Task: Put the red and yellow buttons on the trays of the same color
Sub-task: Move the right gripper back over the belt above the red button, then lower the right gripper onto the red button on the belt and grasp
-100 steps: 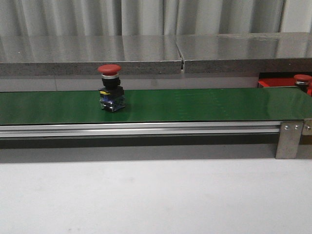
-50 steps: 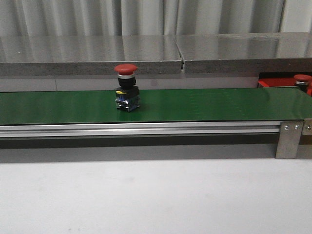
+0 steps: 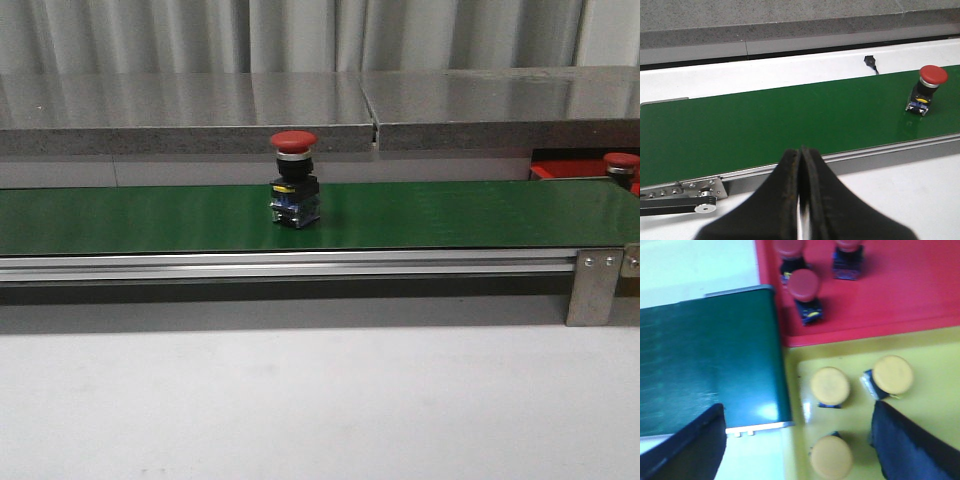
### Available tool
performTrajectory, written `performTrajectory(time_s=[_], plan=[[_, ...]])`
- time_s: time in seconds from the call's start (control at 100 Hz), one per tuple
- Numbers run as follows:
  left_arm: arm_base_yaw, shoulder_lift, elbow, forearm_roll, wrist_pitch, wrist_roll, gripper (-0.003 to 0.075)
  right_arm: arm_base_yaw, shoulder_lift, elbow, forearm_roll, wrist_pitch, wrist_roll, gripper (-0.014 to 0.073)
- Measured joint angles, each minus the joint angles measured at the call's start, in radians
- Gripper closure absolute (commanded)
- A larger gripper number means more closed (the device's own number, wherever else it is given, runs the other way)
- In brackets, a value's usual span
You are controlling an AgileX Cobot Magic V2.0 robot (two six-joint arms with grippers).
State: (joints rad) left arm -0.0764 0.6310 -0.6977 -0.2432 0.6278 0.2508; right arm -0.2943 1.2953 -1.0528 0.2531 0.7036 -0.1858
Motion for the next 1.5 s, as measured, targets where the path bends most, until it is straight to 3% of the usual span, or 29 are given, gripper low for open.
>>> performTrajectory(time_s=[0.43,0.73,1.0,1.38,1.5], plan=[[0.000,0.000,0.000,0.000,0.000,0.000,0.0739,0.363,0.065,-0.269,0.000,0.191,-0.045,0.0004],[0.000,0.000,0.000,0.000,0.000,0.000,0.0739,0.525,0.236,-0.432,0.000,0.273,-0.053,0.0004],[0.000,0.000,0.000,0.000,0.000,0.000,0.0739,0.595,0.402,-0.543,-0.013,0.325,-0.117,0.0004],[0.000,0.000,0.000,0.000,0.000,0.000,0.0739,0.604,0.565,-0.583,-0.015,0.296,-0.183,0.0004],[0.000,0.000,0.000,0.000,0.000,0.000,0.0739,0.604,0.588,-0.583,-0.015,0.251,-0.190,0.0084]])
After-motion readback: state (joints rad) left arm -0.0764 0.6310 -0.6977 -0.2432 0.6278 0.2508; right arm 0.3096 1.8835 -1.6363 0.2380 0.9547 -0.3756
